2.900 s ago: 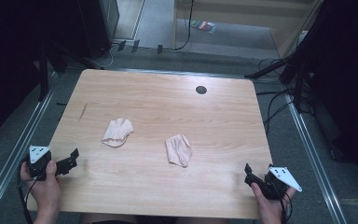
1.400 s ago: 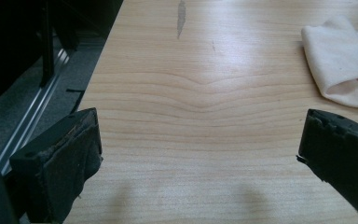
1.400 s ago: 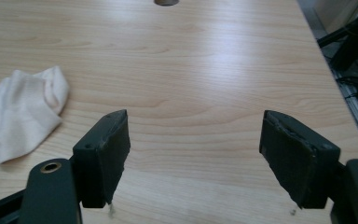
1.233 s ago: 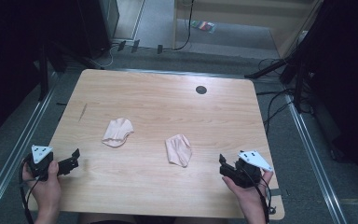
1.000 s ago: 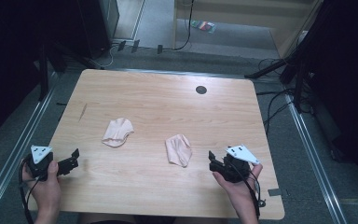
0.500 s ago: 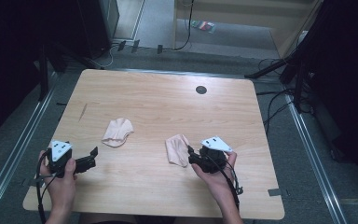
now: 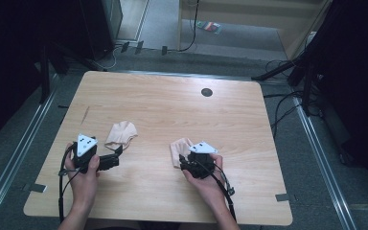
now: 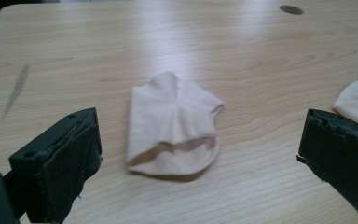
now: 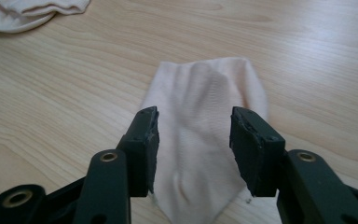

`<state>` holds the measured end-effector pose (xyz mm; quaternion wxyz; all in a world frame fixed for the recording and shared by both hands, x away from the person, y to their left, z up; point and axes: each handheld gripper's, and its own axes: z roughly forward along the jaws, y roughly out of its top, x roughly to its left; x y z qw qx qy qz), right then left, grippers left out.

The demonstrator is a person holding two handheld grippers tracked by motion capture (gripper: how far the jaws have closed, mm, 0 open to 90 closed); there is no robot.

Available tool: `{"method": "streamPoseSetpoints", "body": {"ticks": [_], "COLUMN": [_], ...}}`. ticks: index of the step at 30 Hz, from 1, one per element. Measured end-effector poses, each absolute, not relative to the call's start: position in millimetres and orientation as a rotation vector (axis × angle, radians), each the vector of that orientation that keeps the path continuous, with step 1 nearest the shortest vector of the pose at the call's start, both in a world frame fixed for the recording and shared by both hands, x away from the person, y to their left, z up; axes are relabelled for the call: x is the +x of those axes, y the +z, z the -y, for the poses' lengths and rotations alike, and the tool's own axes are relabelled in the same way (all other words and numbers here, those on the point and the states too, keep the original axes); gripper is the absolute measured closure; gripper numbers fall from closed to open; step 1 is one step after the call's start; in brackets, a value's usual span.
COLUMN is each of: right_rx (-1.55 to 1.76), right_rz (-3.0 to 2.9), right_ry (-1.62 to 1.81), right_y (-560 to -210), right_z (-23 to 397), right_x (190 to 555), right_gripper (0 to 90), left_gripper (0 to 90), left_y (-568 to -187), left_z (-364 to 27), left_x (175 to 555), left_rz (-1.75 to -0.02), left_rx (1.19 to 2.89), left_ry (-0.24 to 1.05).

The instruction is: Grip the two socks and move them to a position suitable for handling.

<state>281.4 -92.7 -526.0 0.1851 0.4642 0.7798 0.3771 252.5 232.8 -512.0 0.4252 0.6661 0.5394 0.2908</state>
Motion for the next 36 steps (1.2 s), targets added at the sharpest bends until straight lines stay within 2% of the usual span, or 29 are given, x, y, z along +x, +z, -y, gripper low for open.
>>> {"method": "streamPoseSetpoints", "body": {"ticks": [4,8,13,23,36], "right_rx": [1.313,1.332,1.344,1.303,1.213], "right_rz": [-2.215,-2.204,-2.193,-2.184,-2.198], "right_ry": [1.039,1.002,1.02,1.127,1.268], "right_y": [-534.5,-542.7,-542.1,-524.3,-487.0], "right_z": [84.1,82.9,88.6,90.9,72.7], "right_x": [281.7,281.5,280.3,269.7,252.1], "right_gripper": [59.0,68.6,88.5,89.9,90.0], "left_gripper": [0.0,0.0,0.0,0.0,0.0], "left_y": [-516.6,-518.5,-523.0,-531.1,-539.2], "left_z": [-220.4,-214.9,-208.7,-189.6,-154.2], "left_x": [251.8,247.5,236.0,231.7,225.1], "left_rz": [-1.314,-1.291,-1.274,-1.221,-1.081], "left_rx": [1.708,1.714,1.716,1.768,1.833], "left_ry": [0.703,0.664,0.613,0.553,0.358]}}
